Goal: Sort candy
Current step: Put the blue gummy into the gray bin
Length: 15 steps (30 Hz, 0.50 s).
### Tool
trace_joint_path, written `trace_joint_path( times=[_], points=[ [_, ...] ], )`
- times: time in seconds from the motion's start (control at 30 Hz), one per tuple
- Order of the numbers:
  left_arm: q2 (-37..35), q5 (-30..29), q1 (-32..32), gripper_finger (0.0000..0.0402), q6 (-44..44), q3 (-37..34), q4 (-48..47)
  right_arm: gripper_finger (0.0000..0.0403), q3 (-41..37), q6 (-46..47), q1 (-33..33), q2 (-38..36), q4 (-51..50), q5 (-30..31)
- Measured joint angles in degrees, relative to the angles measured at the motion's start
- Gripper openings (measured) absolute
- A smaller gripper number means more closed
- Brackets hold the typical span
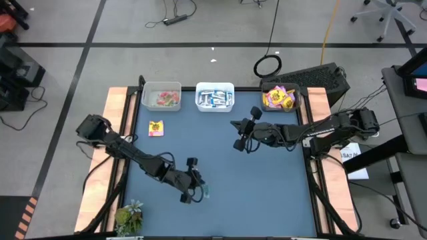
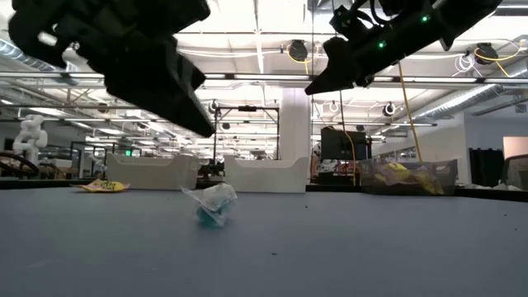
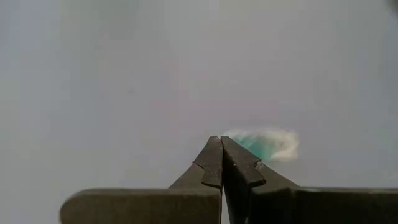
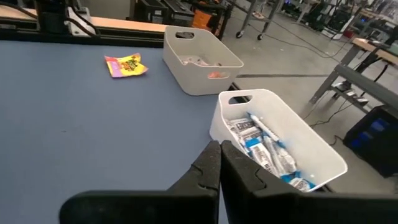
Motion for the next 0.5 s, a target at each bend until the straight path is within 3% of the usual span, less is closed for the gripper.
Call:
trace_joint_path(
  times=[0.1, 0.2, 0.33, 0.5],
  points=[
    [-0.30, -0.97, 0.00, 0.0003, -0.51, -0.02, -1.44, 0.0000, 0.00, -1.50, -0.75, 0.00, 0.58, -0.07],
    [0.08, 0.42, 0.13, 0.0031, 1.18, -0.02, -1.50, 0.0000, 0.00, -2.91, -1.62, 0.00, 1.79, -0.12],
    [1.65, 2.09, 2.09, 0.0098, -0.35, -0.02, -1.21, 0.0000, 0.00, -3.39, -2.63, 0.00, 2.35, -2.39],
    [5.81, 8.35, 4.80, 0.0183, 1.85, 0.00, 1.44, 0.0000, 0.00, -2.51, -3.15, 0.00, 2.29, -5.08]
  ],
)
